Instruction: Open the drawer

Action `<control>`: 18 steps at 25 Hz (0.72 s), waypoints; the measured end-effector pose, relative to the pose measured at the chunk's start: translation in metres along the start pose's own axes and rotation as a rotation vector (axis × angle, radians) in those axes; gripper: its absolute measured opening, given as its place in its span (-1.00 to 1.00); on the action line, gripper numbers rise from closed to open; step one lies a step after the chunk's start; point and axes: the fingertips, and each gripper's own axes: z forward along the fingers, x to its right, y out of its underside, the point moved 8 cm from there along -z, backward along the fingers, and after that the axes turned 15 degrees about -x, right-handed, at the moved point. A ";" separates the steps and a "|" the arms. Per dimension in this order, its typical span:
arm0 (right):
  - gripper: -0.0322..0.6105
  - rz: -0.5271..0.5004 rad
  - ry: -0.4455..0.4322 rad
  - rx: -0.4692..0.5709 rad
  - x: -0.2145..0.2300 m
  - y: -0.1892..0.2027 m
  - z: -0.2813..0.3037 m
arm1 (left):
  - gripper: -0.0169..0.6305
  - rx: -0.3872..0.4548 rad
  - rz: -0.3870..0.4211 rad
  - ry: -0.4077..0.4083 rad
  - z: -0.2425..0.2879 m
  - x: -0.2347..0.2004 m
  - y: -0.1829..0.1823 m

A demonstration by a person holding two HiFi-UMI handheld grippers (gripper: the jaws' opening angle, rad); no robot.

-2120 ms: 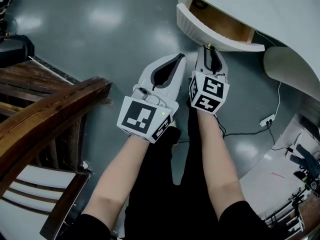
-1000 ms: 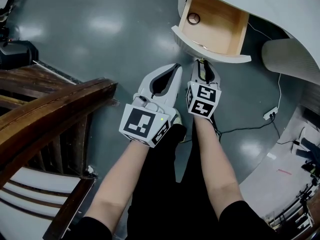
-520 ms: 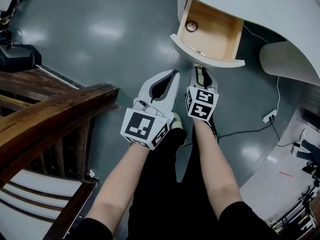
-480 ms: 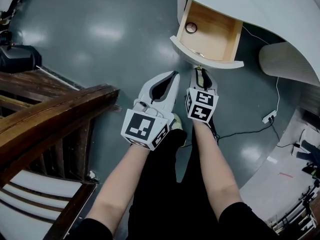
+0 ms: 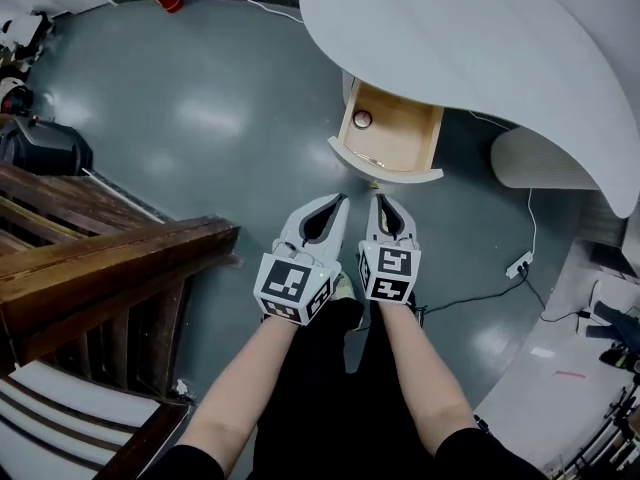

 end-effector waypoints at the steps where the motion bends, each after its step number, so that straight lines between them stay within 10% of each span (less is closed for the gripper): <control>1: -0.83 -0.008 -0.008 0.015 -0.001 -0.010 -0.009 | -0.93 0.003 0.002 0.000 -0.003 0.002 -0.007; 18: -0.85 -0.113 -0.076 0.220 -0.015 -0.149 -0.162 | -0.93 0.086 0.058 0.000 -0.070 0.046 -0.128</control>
